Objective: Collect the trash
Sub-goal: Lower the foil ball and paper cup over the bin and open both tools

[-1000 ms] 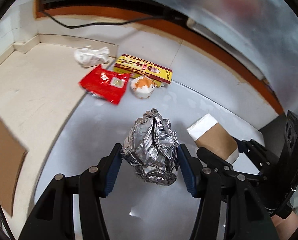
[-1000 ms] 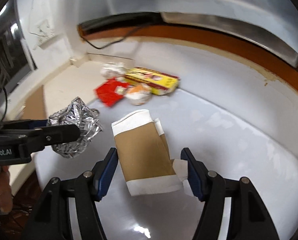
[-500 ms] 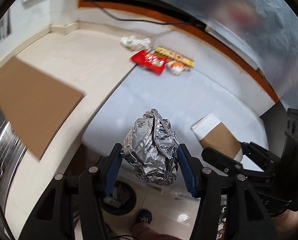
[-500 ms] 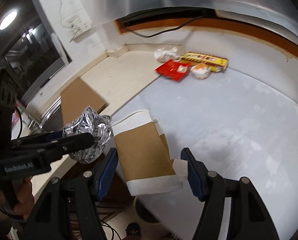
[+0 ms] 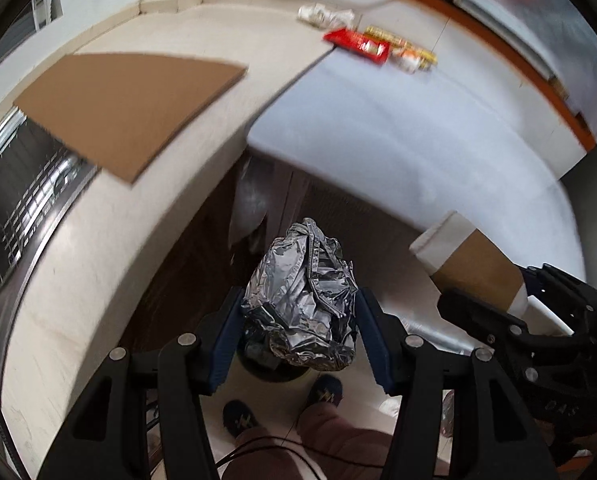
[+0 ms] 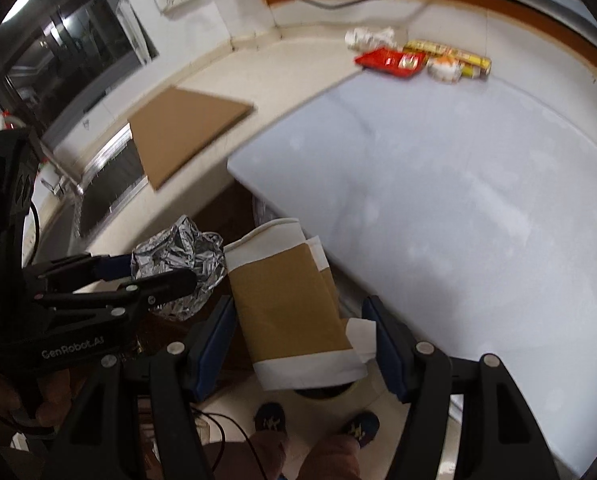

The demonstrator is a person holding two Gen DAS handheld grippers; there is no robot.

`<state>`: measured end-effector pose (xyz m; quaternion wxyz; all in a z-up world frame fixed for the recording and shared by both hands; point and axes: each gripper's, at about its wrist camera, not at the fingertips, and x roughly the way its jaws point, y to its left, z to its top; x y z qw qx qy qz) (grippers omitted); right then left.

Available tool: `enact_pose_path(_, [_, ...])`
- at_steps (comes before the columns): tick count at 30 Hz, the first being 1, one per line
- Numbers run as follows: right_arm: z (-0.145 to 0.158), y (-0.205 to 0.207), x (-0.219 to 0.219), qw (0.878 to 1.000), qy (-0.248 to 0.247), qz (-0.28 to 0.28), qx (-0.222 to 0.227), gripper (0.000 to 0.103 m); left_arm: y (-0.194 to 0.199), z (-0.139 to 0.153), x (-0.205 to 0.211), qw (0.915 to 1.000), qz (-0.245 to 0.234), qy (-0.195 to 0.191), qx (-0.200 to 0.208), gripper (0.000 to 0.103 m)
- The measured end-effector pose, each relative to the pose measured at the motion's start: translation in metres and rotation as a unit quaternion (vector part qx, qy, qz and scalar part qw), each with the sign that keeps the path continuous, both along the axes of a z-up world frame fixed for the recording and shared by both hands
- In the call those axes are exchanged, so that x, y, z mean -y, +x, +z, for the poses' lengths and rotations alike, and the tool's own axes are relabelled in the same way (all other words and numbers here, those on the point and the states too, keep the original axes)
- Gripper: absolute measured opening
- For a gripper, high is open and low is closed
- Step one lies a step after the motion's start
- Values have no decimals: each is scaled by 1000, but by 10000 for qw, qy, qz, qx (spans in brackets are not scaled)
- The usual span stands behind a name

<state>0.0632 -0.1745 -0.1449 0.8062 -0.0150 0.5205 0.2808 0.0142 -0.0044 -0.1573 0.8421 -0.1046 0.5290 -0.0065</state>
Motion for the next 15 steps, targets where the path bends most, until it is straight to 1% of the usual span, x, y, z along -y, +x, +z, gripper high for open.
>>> enact_pose_path(4, [-23, -17, -12, 9994, -291, 138, -110, 65, -9, -31, -5, 9997, 1, -1, -259, 54])
enact_pose_path(7, [-40, -21, -17, 9987, -439, 164, -201, 65, -12, -54, -7, 9991, 0, 24, -434, 54])
enact_pose_path(10, [-68, -26, -22, 9972, -617, 136, -394, 65, -16, -85, -6, 9977, -51, 132, -658, 54])
enact_pose_path(15, [-117, -33, -29, 9939, -822, 43, -737, 65, -18, -135, -2, 9949, -172, 133, -981, 54])
